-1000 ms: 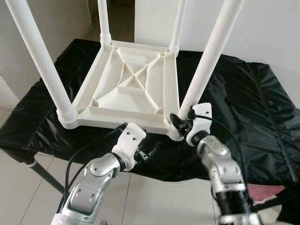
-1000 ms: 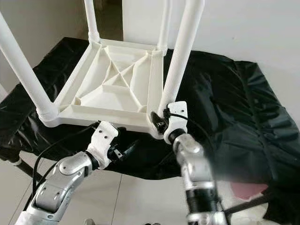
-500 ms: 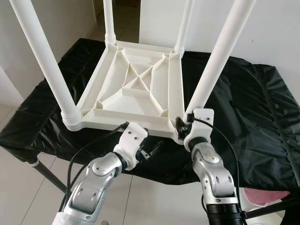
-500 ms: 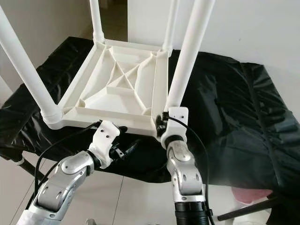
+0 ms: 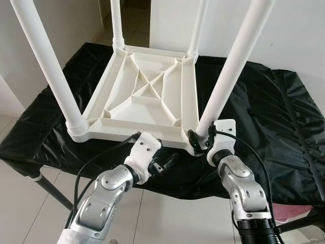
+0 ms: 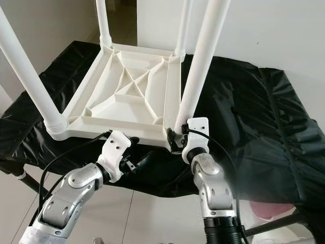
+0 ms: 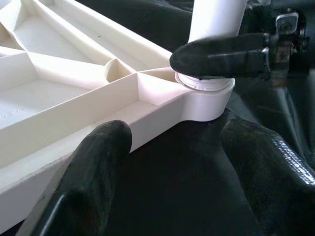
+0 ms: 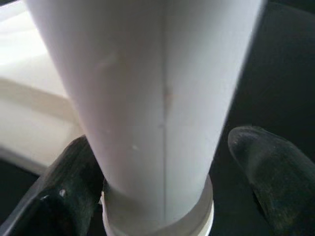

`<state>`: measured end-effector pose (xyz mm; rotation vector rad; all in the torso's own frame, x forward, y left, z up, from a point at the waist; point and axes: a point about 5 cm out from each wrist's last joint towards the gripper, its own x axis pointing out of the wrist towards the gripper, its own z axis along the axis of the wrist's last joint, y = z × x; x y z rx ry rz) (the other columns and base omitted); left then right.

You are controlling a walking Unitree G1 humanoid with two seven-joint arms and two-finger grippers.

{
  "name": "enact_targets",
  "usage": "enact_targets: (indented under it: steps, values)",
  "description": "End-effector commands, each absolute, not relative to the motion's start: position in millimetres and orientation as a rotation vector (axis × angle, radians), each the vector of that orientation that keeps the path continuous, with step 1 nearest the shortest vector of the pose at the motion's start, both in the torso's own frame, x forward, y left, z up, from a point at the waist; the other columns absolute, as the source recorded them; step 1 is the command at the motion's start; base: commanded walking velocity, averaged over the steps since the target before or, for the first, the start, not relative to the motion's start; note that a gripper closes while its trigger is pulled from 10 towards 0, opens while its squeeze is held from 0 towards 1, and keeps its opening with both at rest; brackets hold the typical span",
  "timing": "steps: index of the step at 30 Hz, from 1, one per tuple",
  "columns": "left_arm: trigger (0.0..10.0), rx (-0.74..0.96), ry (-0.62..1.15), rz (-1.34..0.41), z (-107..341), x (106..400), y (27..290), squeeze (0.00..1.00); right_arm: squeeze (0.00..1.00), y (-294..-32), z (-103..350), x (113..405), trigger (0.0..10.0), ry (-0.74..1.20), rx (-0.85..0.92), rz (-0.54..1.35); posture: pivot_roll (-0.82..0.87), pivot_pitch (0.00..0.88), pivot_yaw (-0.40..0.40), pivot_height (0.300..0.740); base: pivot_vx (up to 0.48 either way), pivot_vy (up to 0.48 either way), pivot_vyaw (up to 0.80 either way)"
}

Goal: Building children table

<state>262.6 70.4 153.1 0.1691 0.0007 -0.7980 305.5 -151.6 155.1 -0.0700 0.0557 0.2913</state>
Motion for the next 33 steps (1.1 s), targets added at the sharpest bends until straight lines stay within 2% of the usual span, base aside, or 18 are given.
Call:
enact_targets:
  steps: [1,14,22,23,24,25,27,28,33]
  values:
    - [10.0,0.169,0.005,-0.781,150.3,263.2,70.5,0.00,0.00,-152.2,152.5,307.2,10.0,0.053,-0.077,0.364,0.02,0.061,-0.045,0.740,0.000,0.000,0.00]
    - [10.0,0.175,0.009,-0.775,149.8,266.8,72.8,0.00,0.00,-147.6,153.6,323.5,10.0,-0.008,-0.229,0.638,0.03,0.065,-0.034,0.740,0.000,0.000,0.00]
    - [10.0,0.162,0.025,-0.754,142.8,267.0,76.1,0.00,0.00,-147.6,149.3,333.6,10.0,-0.014,-0.230,0.678,0.04,0.067,-0.045,0.740,0.000,0.000,0.00]
    - [10.0,0.160,0.029,-0.747,140.7,266.7,77.1,0.00,0.00,-147.8,146.6,334.2,7.1,-0.012,-0.230,0.682,0.04,0.067,-0.045,0.740,0.000,0.000,0.00]
    - [10.0,0.158,0.032,-0.739,139.1,267.0,78.1,0.00,0.00,-148.3,144.0,335.0,7.1,-0.011,-0.233,0.685,0.04,0.068,-0.047,0.740,0.000,0.000,0.00]
    - [10.0,0.152,0.039,-0.729,136.4,267.0,79.5,0.00,0.00,-149.1,141.0,335.3,4.2,-0.009,-0.234,0.684,0.04,0.068,-0.047,0.740,0.000,0.000,0.00]
    - [10.0,0.148,0.043,-0.722,134.7,267.0,80.4,0.00,0.00,-149.6,139.1,335.3,4.2,-0.007,-0.234,0.682,0.04,0.068,-0.047,0.740,0.000,0.000,0.00]
    - [10.0,0.145,0.044,-0.712,132.9,267.0,81.3,0.00,0.00,-151.0,135.2,336.1,0.2,0.001,-0.242,0.672,0.04,0.070,-0.047,0.740,0.000,0.000,0.00]
    - [10.0,0.141,0.043,-0.701,131.2,266.6,81.3,0.00,0.00,-151.2,129.5,335.7,0.0,0.002,-0.230,0.675,0.05,0.070,-0.047,0.740,0.000,0.000,0.00]
